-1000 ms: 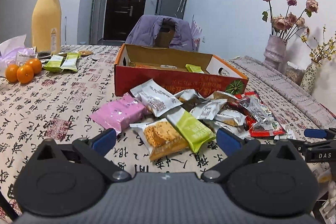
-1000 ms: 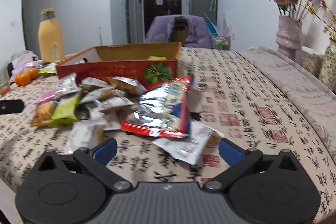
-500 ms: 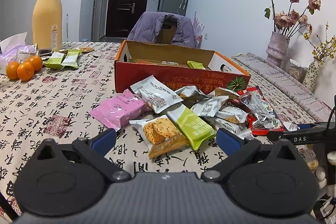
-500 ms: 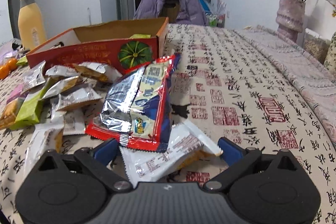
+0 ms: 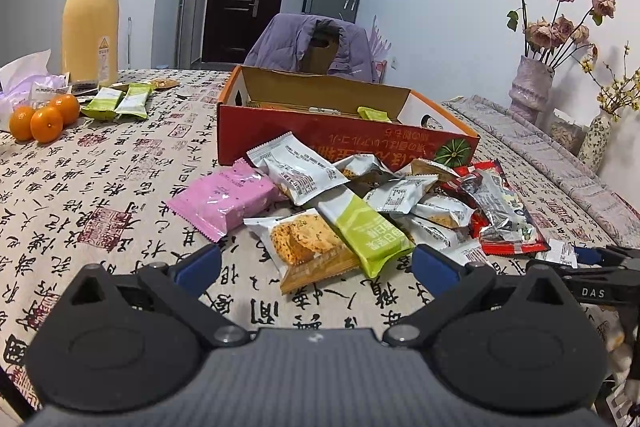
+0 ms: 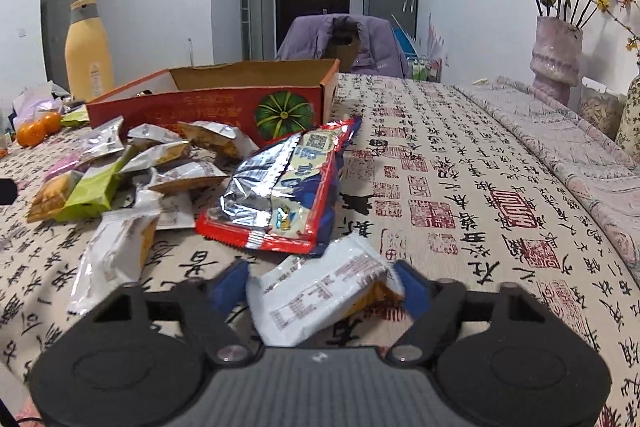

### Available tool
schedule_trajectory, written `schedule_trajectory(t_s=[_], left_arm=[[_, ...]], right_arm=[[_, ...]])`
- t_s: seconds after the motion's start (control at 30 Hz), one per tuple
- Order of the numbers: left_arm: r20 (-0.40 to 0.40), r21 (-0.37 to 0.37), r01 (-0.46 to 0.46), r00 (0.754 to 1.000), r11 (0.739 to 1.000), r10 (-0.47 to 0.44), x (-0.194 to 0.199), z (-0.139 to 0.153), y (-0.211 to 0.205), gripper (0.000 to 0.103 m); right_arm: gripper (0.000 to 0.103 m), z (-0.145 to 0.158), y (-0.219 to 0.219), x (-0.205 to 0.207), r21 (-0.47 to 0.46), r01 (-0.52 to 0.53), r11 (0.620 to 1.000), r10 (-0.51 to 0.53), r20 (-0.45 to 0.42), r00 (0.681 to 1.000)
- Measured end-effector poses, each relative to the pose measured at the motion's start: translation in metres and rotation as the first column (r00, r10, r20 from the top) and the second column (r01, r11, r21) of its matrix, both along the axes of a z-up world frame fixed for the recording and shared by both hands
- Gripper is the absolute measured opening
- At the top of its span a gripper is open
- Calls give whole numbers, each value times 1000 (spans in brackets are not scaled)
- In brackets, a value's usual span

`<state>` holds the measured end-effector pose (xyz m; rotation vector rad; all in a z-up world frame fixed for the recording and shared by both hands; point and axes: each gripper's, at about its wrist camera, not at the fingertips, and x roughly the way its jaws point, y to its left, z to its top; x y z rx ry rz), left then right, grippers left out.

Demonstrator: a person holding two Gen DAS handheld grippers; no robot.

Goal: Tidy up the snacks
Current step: 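Grasp the white sachet with red print with the right gripper and lift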

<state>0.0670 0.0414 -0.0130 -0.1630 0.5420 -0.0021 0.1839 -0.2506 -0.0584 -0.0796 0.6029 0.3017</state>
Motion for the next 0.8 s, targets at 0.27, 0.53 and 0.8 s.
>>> schedule_trajectory(t_s=[0.27, 0.53, 0.8], left_arm=[[-4, 1, -8, 1000, 1000, 8, -1, 0, -1, 103], [-23, 0, -13, 1000, 1000, 13, 3, -3, -2, 103], [-27, 6, -16, 999, 1000, 16, 4, -3, -2, 103]], right_arm=[[30, 10, -6, -17, 20, 15, 1000, -16, 50, 999], [45, 14, -12, -18, 39, 13, 999, -14, 35, 999], [86, 9, 5, -15, 19, -59, 998, 59, 12, 998]])
